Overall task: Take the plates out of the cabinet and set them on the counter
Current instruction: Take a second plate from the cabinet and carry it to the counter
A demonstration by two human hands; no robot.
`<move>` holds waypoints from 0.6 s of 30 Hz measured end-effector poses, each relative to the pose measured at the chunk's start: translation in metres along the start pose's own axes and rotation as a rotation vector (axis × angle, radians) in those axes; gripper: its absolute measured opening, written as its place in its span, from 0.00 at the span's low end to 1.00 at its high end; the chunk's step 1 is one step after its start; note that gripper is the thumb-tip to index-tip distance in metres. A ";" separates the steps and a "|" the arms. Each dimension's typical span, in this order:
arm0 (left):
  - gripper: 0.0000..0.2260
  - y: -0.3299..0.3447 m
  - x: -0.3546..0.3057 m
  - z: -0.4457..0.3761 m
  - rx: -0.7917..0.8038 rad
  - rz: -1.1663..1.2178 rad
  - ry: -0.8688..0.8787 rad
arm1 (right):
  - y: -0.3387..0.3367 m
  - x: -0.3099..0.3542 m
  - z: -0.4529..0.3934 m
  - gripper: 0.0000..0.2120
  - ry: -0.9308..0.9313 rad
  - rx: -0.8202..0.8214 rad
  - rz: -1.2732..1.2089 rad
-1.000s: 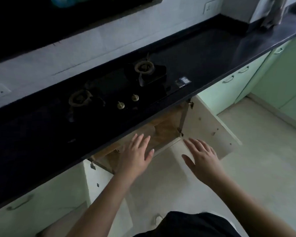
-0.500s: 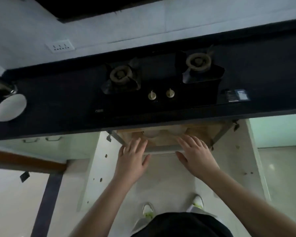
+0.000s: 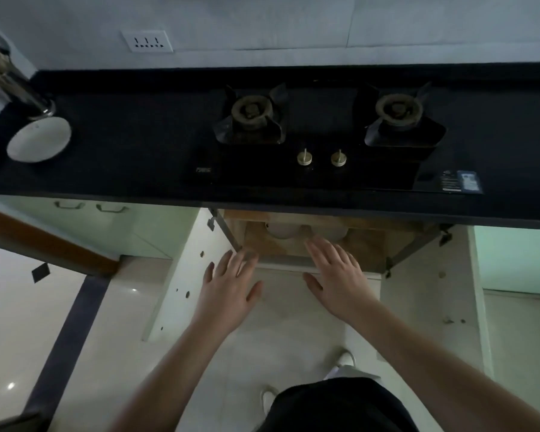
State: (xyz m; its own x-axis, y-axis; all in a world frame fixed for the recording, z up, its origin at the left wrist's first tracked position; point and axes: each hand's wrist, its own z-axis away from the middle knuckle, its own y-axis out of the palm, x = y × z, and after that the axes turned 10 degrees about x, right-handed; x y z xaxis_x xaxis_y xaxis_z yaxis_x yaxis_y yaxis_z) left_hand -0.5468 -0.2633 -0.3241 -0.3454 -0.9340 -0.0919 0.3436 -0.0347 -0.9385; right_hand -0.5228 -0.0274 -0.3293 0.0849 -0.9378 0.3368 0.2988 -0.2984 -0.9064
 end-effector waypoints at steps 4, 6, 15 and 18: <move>0.24 0.000 0.025 0.013 -0.053 -0.012 -0.011 | 0.018 0.024 0.002 0.30 0.001 0.018 0.010; 0.23 0.000 0.031 0.014 -0.061 -0.003 -0.004 | 0.021 0.032 0.003 0.29 0.010 0.015 0.007; 0.24 0.014 0.021 -0.038 -0.043 -0.035 0.025 | 0.032 -0.006 -0.020 0.31 0.085 0.041 -0.018; 0.26 0.036 0.010 -0.073 -0.037 -0.038 0.011 | 0.052 -0.033 -0.049 0.30 0.062 0.082 -0.010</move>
State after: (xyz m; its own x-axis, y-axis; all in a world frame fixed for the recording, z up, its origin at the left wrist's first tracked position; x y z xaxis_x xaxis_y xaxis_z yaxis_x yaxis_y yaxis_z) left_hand -0.6016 -0.2483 -0.3831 -0.3675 -0.9281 -0.0597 0.2976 -0.0566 -0.9530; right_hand -0.5570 -0.0205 -0.3998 0.0234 -0.9448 0.3267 0.3760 -0.2945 -0.8786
